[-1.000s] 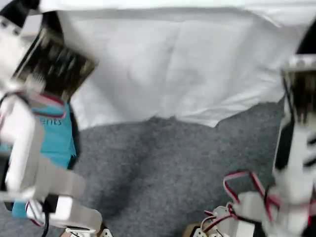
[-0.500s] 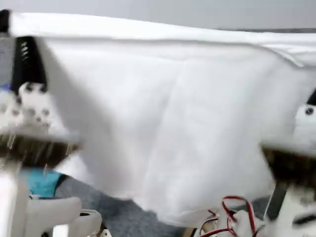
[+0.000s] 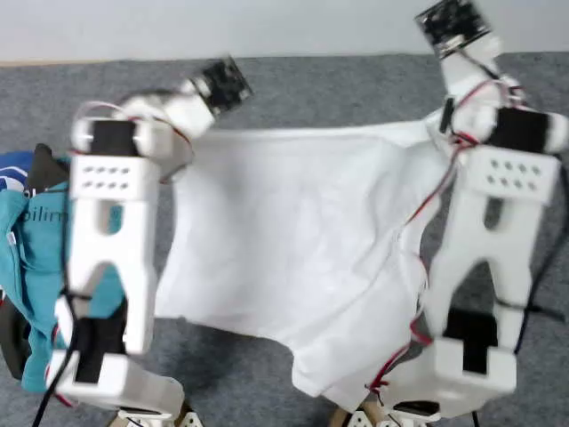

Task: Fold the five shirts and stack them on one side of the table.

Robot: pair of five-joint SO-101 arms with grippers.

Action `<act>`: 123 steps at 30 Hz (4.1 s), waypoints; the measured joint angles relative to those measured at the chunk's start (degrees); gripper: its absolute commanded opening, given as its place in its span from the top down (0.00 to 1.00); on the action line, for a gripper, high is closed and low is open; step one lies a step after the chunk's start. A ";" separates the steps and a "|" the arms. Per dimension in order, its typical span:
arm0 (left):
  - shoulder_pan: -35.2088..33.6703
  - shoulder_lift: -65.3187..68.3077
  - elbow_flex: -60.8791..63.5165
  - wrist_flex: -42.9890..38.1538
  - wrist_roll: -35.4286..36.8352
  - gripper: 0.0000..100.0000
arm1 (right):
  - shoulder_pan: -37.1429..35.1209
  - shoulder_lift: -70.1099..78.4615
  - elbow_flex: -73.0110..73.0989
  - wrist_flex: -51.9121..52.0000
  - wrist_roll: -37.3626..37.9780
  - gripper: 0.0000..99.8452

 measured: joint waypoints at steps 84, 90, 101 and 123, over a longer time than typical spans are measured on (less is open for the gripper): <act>-5.63 40.97 -23.65 24.26 -26.02 0.91 | -6.59 -14.15 46.68 22.59 -8.62 0.96; -7.12 41.05 -25.23 22.07 -19.87 0.87 | -7.47 -14.15 46.77 23.03 -10.20 0.70; -5.98 41.23 -41.58 23.38 -14.07 0.86 | -7.82 -14.15 40.97 22.95 -10.90 0.69; -6.86 41.32 -29.80 6.95 2.20 0.89 | -6.59 -14.15 37.19 12.48 -11.25 0.69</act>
